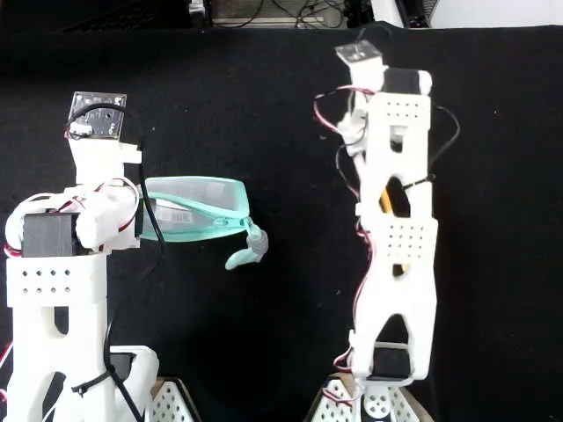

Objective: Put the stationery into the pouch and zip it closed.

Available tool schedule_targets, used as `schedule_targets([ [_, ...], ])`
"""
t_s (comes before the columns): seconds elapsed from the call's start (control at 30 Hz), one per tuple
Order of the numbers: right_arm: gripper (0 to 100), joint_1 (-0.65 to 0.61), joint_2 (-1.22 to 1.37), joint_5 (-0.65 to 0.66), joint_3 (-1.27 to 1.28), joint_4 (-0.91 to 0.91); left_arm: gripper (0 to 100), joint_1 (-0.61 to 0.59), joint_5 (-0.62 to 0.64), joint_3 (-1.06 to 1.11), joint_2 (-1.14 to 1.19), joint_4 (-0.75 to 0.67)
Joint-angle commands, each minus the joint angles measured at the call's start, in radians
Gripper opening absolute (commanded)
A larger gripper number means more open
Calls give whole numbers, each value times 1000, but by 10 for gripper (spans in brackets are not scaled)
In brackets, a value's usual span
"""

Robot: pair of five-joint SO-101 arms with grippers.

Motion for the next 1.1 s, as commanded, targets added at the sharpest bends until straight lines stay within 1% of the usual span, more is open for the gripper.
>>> schedule_targets([
  [0.0,11,-55,-251,-14,136,12,32,-13,-5,4,3,3],
  [0.2,11,-127,-674,-14,479,9,32,-13,-5,4,3,3],
  [0.33,11,-189,-990,-14,710,-26,32,-13,-5,4,3,3],
  [0.4,11,-236,-1145,-17,829,-60,32,-13,-5,4,3,3],
  [0.5,11,-318,-1362,-72,1000,-126,32,-13,-5,4,3,3],
  [0.7,11,-477,-1756,-120,1241,-238,32,-13,-2,4,3,5],
  [0.83,11,-563,-1989,-143,1369,-377,32,-10,0,10,3,3],
  [0.9,11,-617,-2097,-163,1442,-474,32,-8,0,22,3,-3],
  [1.07,11,-776,-2348,-161,1607,-760,32,-7,0,21,3,-3],
])
